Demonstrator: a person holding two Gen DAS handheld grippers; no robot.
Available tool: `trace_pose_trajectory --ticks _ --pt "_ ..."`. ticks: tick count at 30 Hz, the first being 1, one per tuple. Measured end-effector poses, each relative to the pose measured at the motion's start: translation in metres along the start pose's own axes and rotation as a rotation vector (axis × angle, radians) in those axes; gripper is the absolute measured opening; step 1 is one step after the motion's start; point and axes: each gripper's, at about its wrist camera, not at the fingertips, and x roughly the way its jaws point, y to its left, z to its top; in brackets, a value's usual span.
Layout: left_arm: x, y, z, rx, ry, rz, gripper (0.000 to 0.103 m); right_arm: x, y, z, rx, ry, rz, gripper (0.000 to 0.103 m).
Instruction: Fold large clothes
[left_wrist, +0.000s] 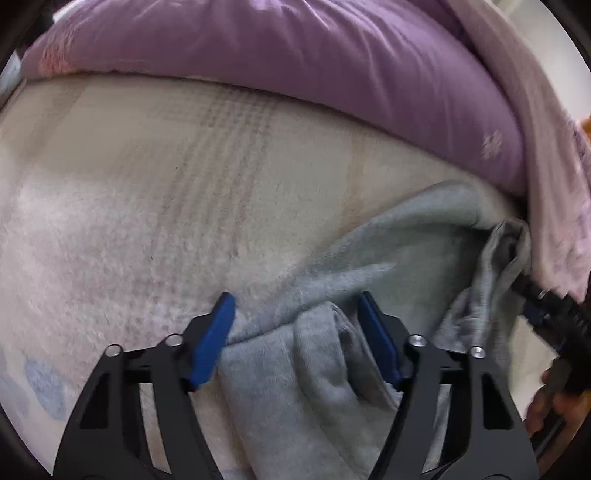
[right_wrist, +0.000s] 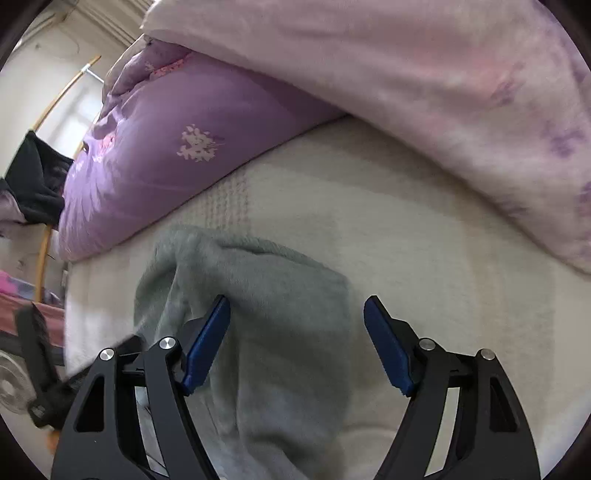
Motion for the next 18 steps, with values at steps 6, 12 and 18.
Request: trace_pose_trajectory --ticks 6,12,18 --pt "-0.025 -0.015 -0.007 0.094 -0.134 -0.017 0.015 -0.018 -0.001 -0.007 -0.043 -0.060 0.076 0.011" --pt "-0.117 -0.009 -0.061 0.109 -0.338 -0.095 0.014 -0.117 0.013 -0.051 -0.144 -0.219 0.170 0.008" --pt "-0.181 0.010 -0.157 0.079 -0.357 -0.180 0.016 -0.203 0.010 -0.150 -0.174 -0.194 0.186 0.008"
